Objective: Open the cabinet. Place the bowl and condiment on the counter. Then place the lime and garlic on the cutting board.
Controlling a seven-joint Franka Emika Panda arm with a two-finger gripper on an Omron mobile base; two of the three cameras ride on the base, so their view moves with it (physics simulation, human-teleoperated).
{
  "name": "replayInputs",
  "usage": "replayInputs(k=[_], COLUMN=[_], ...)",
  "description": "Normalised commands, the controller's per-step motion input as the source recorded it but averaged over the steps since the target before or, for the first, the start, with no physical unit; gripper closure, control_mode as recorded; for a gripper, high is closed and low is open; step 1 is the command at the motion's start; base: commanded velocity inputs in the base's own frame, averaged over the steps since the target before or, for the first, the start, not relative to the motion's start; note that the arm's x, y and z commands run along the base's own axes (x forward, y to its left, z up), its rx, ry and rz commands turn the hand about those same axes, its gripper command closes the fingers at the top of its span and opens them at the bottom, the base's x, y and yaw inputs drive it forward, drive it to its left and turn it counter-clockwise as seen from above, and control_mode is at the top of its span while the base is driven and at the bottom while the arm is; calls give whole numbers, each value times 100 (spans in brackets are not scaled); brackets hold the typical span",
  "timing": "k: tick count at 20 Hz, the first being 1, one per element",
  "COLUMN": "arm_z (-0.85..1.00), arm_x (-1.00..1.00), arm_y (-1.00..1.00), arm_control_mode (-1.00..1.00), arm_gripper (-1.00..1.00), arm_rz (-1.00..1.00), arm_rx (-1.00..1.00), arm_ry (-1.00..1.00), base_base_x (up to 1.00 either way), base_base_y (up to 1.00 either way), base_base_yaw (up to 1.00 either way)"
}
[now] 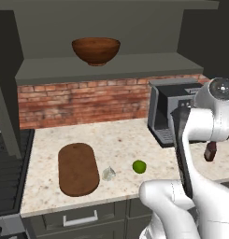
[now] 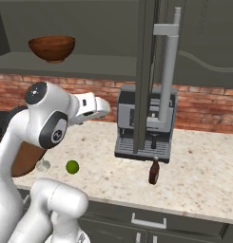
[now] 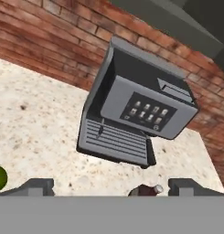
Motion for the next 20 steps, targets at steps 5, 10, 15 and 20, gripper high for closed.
replayInputs(k=[5, 10, 15, 20], arm_z=[28, 48, 59, 60], arm_x=[0, 22, 31, 10], arm_y=[68, 93, 46, 52], arm_control_mode=[-100, -100, -100, -100], arm_gripper=[-100, -100, -100, -100], arm_rz=[26, 33, 34, 9], arm_rx=[11, 0, -1, -16], arm_ry=[1, -9, -13, -19], base_base_x=[0, 0, 0, 0], base_base_y=[0, 0, 0, 0], base_base_yaw=[0, 0, 0, 0])
